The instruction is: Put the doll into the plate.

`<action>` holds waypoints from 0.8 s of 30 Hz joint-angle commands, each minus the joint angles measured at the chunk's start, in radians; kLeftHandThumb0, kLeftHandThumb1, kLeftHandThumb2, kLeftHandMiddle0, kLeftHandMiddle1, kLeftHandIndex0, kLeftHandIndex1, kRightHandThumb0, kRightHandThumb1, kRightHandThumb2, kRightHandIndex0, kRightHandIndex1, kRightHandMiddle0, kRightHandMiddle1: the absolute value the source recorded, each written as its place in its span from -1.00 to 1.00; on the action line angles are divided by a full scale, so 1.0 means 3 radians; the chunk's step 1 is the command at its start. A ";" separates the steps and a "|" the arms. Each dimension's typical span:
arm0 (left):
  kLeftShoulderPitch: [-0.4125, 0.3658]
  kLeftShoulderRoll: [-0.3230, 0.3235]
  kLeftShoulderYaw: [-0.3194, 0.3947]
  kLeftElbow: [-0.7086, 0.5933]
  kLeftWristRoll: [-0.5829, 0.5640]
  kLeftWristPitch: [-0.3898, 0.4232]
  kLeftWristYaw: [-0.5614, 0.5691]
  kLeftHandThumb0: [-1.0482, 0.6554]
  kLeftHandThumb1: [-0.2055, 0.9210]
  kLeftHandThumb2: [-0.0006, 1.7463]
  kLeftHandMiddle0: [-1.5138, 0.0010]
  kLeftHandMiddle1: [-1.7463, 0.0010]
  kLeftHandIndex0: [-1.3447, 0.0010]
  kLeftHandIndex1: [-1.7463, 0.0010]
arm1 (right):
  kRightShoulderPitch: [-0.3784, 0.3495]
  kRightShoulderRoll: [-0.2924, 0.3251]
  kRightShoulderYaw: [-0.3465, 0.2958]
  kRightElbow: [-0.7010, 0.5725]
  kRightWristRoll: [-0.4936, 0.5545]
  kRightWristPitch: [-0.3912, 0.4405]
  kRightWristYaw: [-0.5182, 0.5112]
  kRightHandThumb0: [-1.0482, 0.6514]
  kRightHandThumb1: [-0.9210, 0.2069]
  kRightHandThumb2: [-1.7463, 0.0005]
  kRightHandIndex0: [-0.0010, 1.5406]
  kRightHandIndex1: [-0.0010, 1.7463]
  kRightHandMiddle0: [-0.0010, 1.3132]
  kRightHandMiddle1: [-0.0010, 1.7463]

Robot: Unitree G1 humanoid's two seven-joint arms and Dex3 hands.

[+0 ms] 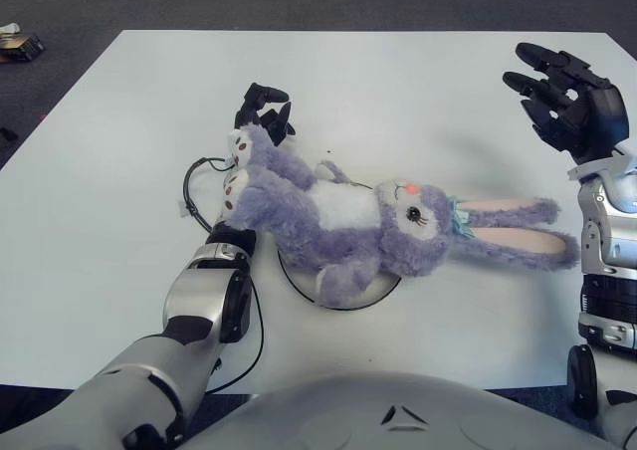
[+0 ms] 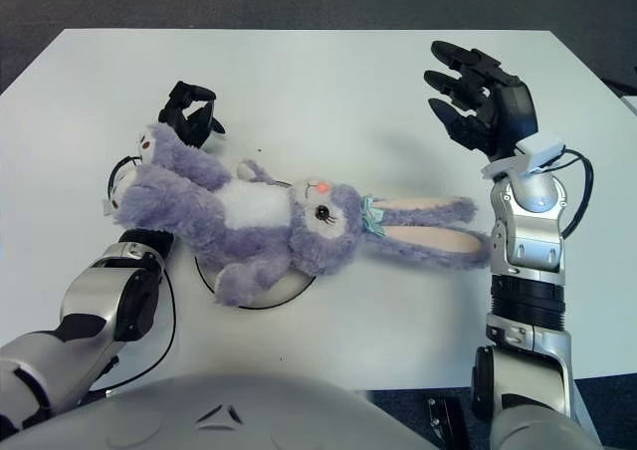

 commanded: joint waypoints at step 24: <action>0.0056 -0.0029 0.0039 0.0009 -0.0066 -0.0070 -0.0087 -0.19 1.00 -0.69 -0.17 -0.83 0.31 -0.68 | -0.0140 0.0028 -0.0296 0.0806 -0.0014 0.0019 -0.0340 0.22 -1.00 0.82 -0.07 0.19 -0.35 0.65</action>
